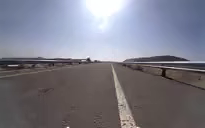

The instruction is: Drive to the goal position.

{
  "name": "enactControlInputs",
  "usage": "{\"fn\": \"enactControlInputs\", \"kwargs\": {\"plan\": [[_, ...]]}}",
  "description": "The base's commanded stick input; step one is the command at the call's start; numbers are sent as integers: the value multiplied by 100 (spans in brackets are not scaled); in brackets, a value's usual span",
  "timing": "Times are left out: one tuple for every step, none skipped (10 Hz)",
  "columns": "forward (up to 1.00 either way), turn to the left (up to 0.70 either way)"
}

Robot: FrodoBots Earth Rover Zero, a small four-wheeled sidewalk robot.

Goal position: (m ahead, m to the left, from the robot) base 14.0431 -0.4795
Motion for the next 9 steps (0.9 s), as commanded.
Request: {"fn": "enactControlInputs", "kwargs": {"plan": [[70,0],[70,0],[70,0],[70,0],[70,0],[70,0],[70,0],[70,0],[70,0]]}}
